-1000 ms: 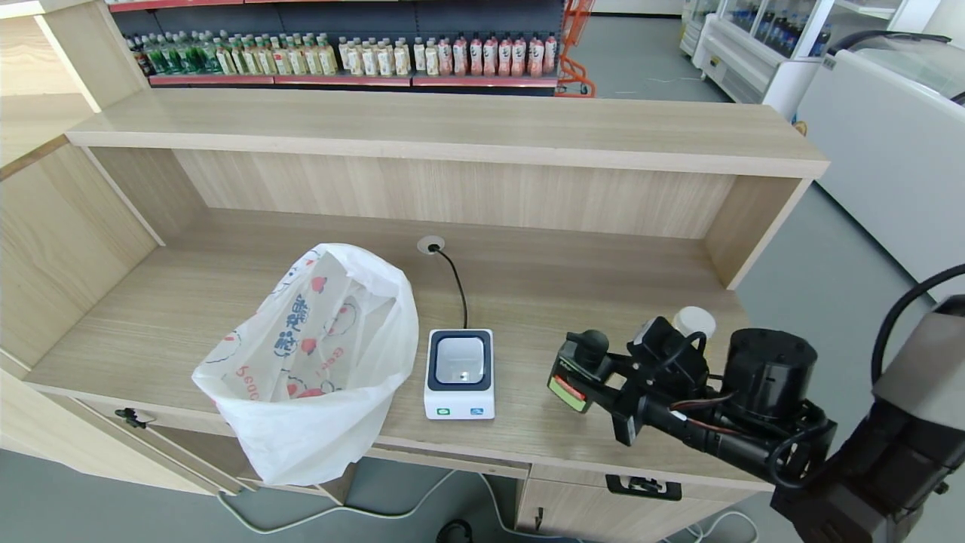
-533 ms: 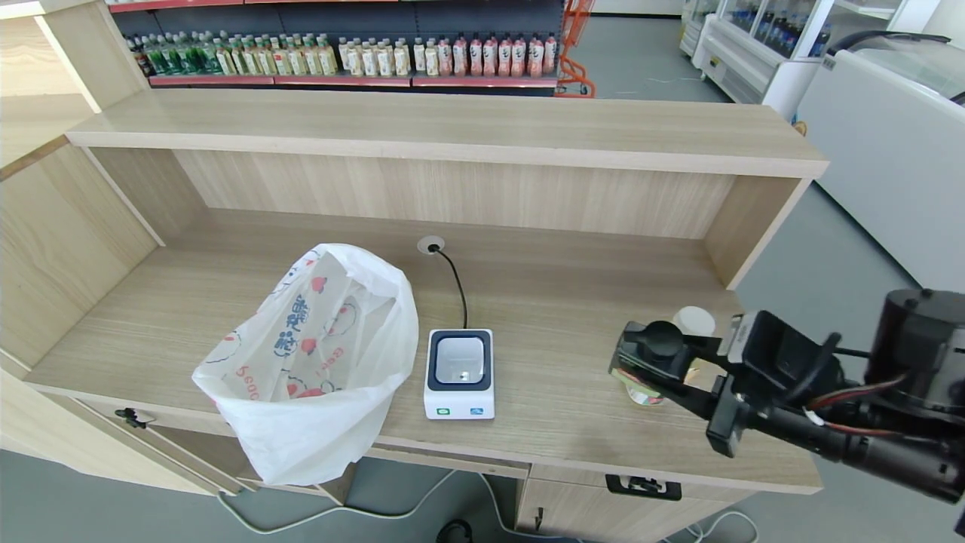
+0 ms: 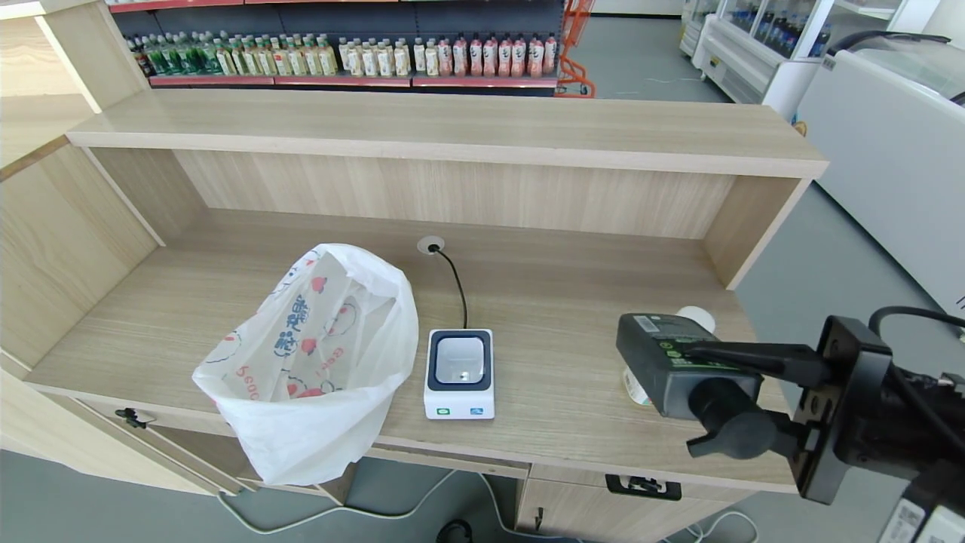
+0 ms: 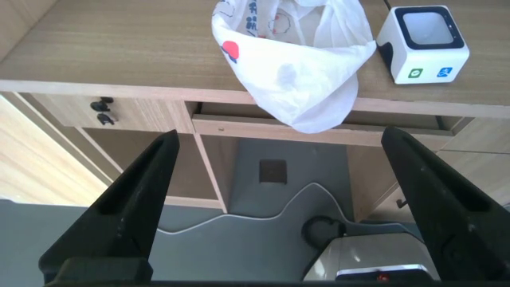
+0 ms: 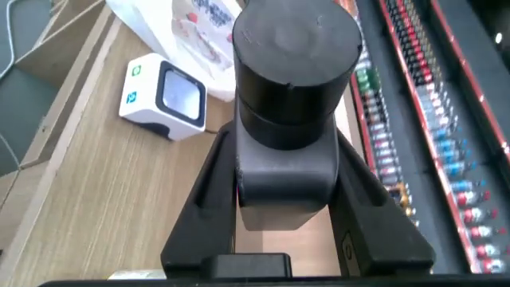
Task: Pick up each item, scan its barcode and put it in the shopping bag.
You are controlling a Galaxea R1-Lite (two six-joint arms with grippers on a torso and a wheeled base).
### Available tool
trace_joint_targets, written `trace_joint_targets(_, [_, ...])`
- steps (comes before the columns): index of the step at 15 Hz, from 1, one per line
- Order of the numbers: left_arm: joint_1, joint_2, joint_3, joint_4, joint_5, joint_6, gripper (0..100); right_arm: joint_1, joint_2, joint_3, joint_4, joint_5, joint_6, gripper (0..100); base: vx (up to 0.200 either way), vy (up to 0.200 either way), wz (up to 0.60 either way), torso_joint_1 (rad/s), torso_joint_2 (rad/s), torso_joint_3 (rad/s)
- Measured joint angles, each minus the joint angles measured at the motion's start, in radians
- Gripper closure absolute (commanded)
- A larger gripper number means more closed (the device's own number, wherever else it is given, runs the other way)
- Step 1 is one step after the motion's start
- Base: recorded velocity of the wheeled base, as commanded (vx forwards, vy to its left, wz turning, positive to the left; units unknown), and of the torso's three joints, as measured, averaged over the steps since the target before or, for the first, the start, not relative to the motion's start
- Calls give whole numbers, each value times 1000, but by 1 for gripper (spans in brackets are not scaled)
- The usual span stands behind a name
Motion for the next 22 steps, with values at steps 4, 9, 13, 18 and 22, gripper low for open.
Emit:
trace_joint_targets(4, [0,0,0,0,0,0,0,-3,21,2,0,128,-116,100,0,0,0,0,0,0])
trace_joint_targets(9, [0,0,0,0,0,0,0,-61,34,-13,-132,150,-232,100,0,0,0,0,0,0])
trace_joint_targets(13, [0,0,0,0,0,0,0,-87,39,-24,-217,147,-388,100,0,0,0,0,0,0])
trace_joint_targets(18, [0,0,0,0,0,0,0,-81,88,-19,-296,145,-499,100,0,0,0,0,0,0])
trace_joint_targets(22, [0,0,0,0,0,0,0,4,106,-26,-413,168,-586,100,0,0,0,0,0,0])
